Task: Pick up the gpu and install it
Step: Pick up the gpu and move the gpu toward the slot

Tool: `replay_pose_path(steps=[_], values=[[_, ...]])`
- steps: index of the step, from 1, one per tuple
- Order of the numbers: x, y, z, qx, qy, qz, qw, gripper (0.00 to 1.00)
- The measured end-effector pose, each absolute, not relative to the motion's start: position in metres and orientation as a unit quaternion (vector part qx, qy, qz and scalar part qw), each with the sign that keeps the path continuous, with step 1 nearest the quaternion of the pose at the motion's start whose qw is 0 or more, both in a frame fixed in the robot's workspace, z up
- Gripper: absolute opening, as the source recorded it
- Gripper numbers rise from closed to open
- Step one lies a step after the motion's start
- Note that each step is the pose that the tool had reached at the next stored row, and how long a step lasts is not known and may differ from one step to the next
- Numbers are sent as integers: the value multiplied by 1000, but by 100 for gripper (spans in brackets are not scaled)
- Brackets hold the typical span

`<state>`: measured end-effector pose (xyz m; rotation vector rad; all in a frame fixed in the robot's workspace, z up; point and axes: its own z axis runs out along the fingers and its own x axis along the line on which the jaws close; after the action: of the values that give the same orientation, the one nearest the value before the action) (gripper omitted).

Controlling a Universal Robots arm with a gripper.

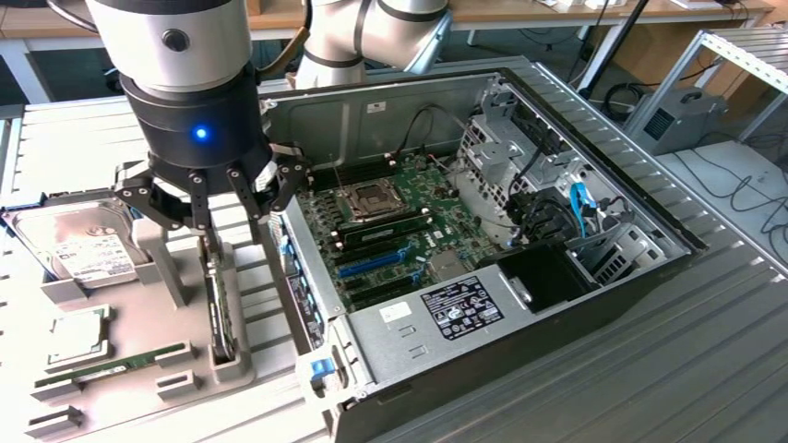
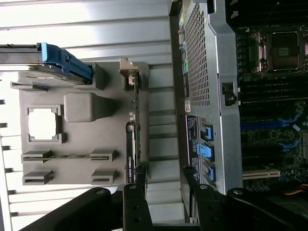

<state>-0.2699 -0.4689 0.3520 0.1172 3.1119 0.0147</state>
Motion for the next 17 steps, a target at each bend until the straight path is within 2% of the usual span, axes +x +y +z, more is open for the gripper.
replay_pose_path(steps=[17], values=[[-270,-469,345,38,999,5,14,42]])
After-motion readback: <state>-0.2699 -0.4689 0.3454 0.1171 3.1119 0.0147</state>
